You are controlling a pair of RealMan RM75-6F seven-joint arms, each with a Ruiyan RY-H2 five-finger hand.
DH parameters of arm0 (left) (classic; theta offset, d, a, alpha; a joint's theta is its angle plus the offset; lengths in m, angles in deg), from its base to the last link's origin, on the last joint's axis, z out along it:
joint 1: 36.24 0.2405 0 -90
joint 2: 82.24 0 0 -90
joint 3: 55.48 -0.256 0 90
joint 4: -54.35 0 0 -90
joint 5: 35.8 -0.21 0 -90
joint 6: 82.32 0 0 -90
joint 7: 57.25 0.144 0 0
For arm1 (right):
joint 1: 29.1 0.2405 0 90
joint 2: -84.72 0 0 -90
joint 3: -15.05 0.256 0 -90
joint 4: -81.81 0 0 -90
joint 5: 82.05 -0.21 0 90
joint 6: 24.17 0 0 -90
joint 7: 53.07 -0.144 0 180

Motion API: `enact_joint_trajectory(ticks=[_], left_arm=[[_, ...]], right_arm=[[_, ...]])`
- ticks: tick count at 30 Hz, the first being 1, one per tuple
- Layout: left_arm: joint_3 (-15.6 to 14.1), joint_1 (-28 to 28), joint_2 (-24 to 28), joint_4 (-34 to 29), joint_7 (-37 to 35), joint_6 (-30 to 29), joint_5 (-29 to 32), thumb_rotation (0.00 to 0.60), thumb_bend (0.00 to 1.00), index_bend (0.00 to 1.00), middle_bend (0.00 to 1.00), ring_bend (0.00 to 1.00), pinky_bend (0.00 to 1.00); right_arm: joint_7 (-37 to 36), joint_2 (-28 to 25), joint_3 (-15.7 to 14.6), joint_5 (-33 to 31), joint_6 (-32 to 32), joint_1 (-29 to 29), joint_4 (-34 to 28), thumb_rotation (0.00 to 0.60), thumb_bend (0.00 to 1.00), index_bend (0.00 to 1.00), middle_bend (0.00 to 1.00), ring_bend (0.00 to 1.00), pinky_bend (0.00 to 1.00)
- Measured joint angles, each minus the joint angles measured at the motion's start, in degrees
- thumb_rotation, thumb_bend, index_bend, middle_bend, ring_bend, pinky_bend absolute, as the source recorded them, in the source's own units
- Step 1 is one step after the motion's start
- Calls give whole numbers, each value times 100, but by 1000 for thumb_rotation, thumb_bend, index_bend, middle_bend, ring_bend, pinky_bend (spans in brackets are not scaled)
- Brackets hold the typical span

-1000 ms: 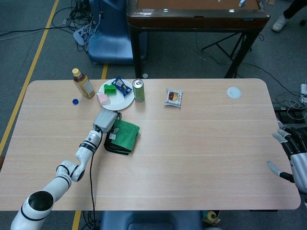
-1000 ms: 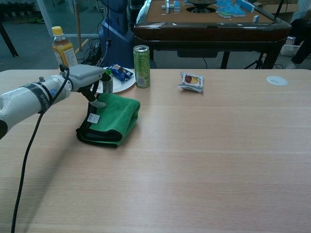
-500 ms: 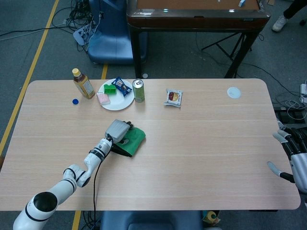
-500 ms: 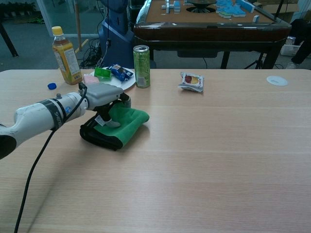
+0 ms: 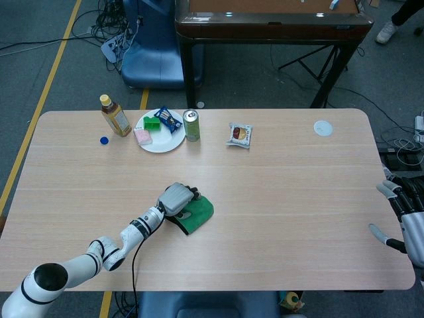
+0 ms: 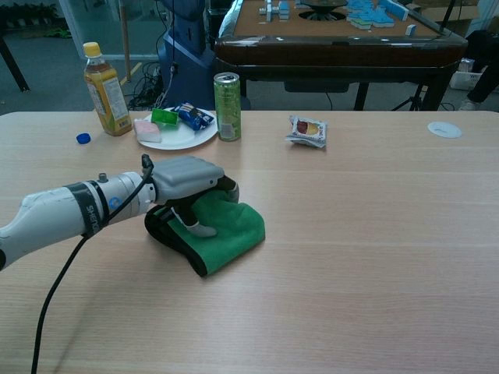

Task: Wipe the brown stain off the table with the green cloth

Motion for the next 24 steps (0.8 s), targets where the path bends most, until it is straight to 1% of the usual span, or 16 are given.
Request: enact_joint_trajectory(ticks=[4,10,17,24], left_arm=[[-94,69,335,-460,217,4,-24,600,224,421,367,436,679],[-205,180,946,-1191,669,180,74,600,224,425,375,440,679],[-244,320,1787,-2184,1354,443,449,600,224,432,383,446,679],[-235,526,2560,-3092,1960,481,897,600,224,436,389,448,679]], right_arm=[[-2,7,9,14,-18,21,0,600,266,207,212,88,21],[1,24,21,29,-70,67,-1,600,266,207,212,88,21],[18,51,30,46,-140,124,-6,600,265,206,212,88,21],[43,58,36,90,-149,156,-32,600,265,206,212,88,21]])
